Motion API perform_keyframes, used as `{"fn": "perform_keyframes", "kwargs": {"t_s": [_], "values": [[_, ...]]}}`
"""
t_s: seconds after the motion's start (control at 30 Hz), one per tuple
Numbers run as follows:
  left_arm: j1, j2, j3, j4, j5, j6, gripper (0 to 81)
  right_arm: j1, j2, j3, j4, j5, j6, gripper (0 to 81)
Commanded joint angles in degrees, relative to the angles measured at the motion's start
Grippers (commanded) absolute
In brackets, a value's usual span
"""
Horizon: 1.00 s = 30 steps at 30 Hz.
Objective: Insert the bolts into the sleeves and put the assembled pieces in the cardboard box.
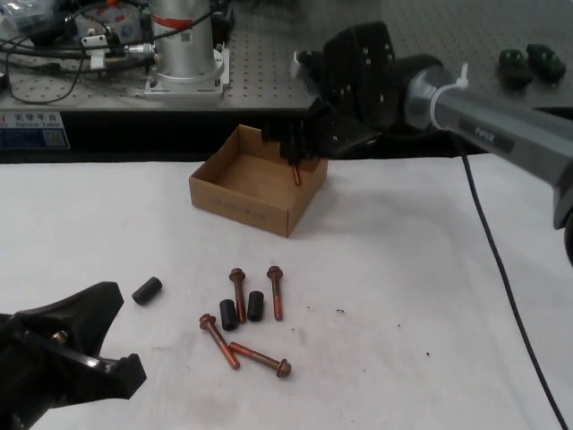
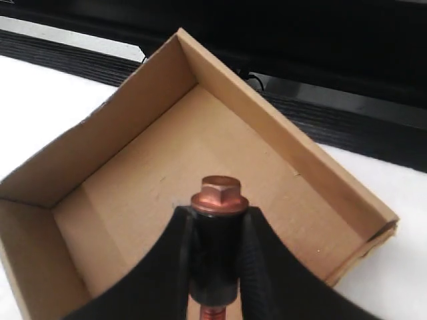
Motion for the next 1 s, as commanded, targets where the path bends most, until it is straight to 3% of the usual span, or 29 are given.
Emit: {"fn": "perform_keyframes", "kwargs": {"t_s": [0.0,0.3,0.4,0.47,0.6,0.67,0.97], "values": [[0.22,-0.41,-0.15,-0.90,-0.60,0.19,0.7,-0.30,0.61,-1.05,-2.79,-0.15,0.00,6.0],[0.22,-0.41,-0.15,-0.90,-0.60,0.42,0.7,-0.30,2.79,-1.05,-5.38,-2.57,1.01,6.0],[0.22,-0.41,-0.15,-0.90,-0.60,0.42,0.7,-0.30,2.87,-1.05,-5.65,-3.62,1.01,1.3],[0.22,-0.41,-0.15,-0.74,-0.60,0.41,0.7,-0.30,2.87,-1.05,-5.65,-3.62,1.01,7.8],[0.22,-0.41,-0.15,-0.54,-0.60,0.41,0.7,-0.30,2.87,-1.05,-5.65,-6.01,1.40,41.0],[0.22,-0.41,-0.15,-0.57,-0.72,0.52,0.7,-0.30,2.76,-1.05,-5.65,-8.32,1.40,50.0],[0.22,-0.41,-0.15,-0.51,-1.54,3.22,0.7,0.84,-3.02,-1.21,1.00,-16.34,3.09,49.6]]}}
